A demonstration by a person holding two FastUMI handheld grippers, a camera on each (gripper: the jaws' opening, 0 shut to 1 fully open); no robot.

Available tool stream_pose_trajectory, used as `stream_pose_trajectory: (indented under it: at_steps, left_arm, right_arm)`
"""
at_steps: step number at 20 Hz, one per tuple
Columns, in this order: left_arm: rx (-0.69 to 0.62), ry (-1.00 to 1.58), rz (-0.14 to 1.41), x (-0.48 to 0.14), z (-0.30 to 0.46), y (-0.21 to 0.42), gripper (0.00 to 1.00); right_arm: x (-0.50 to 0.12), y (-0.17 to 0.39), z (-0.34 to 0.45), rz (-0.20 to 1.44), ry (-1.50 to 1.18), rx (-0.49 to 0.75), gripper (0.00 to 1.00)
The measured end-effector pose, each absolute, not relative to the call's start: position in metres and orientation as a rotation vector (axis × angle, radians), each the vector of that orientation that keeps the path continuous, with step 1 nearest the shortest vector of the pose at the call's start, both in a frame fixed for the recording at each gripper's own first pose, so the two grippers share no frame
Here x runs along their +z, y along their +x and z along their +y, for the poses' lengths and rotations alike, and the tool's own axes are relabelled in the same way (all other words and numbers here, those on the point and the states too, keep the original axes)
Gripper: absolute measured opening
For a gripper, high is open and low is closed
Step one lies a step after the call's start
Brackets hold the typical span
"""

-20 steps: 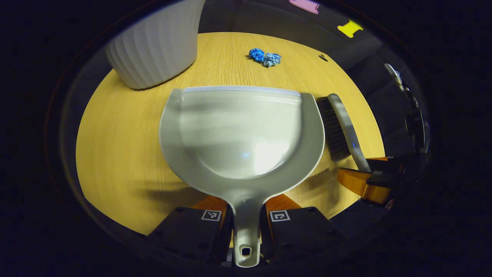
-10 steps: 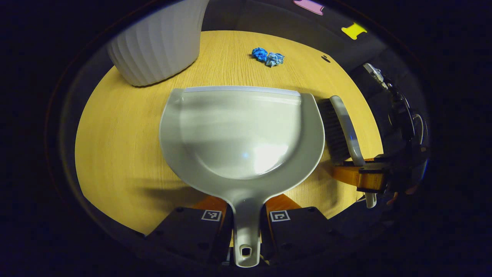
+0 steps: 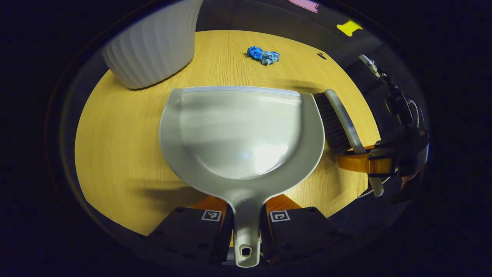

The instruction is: Pick up the small broom and dustpan from the desktop, sweep the trash into the dustpan with the broom, and then empty the trash into the garbage bin.

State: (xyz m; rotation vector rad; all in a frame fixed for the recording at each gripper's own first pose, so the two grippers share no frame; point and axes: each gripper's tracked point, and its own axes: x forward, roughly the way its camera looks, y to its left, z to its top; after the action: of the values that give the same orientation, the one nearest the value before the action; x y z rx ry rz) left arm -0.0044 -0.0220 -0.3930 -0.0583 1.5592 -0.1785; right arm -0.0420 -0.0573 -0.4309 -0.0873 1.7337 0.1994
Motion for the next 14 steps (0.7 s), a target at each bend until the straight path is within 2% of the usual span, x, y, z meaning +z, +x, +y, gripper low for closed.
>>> stream_pose_trajectory:
  at_steps: [8, 14]
  left_arm:
    - [-0.237, 0.168, 1.608, -0.392, 0.028, 0.020, 0.31]
    - [-0.317, 0.217, 1.656, -0.397, 0.038, 0.053, 0.30]
  right_arm:
    - [-0.411, 0.075, -0.074, 1.645, -0.180, 0.275, 0.28]
    - [-0.433, 0.164, -0.065, 1.603, -0.319, 0.371, 0.28]
